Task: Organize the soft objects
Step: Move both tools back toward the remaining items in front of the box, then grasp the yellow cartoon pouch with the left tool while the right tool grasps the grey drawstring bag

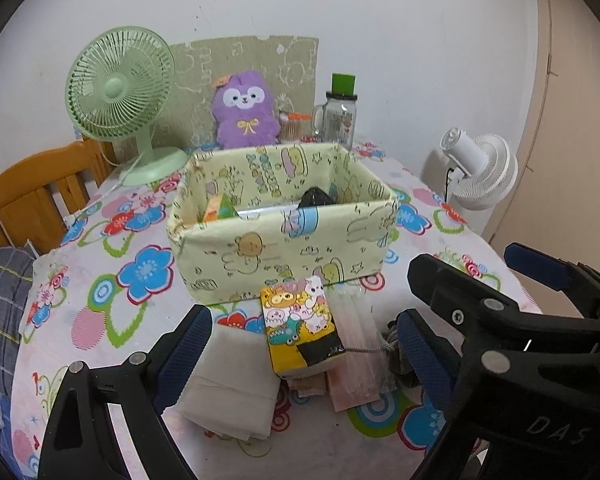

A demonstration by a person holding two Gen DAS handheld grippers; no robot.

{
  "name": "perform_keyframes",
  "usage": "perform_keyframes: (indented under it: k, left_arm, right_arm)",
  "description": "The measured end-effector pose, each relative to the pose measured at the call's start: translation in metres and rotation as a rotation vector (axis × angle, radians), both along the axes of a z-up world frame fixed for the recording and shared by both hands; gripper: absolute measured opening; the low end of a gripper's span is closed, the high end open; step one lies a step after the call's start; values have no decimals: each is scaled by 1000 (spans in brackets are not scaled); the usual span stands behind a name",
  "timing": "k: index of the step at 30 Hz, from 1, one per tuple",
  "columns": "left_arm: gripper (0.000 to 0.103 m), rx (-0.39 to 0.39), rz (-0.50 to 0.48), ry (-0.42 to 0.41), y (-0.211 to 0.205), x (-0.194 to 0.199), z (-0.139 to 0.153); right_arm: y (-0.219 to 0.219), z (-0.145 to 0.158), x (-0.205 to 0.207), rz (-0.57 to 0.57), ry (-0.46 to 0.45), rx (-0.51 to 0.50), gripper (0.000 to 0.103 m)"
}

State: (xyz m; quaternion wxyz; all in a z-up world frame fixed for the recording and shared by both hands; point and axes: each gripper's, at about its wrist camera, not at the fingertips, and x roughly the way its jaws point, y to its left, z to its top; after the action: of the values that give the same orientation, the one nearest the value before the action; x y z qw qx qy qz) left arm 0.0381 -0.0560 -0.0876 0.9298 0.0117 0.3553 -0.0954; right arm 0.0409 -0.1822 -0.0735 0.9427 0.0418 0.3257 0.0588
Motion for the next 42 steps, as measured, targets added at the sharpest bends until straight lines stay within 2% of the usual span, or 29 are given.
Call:
perform_keyframes:
  k: [9,24,31,33,42]
  left_arm:
    - [95,9,15,59,-1,13,-25]
    - [93,14,6,113,-2,35,-50]
    - [76,9,-14,153,-5,45,-60]
    - [62,1,-18,155,-5,46,-61]
    - [54,-7,-24,146,-3,40,-60]
  right_arm:
    - [1,-25,12,11,63,-19,99]
    - [7,-52,35,19,155,-19,98]
    - [10,-61,44,24,179,-23,97]
    - [9,-62,46,19,184,-15,97]
    - [10,-64,45,21,188,-2,97]
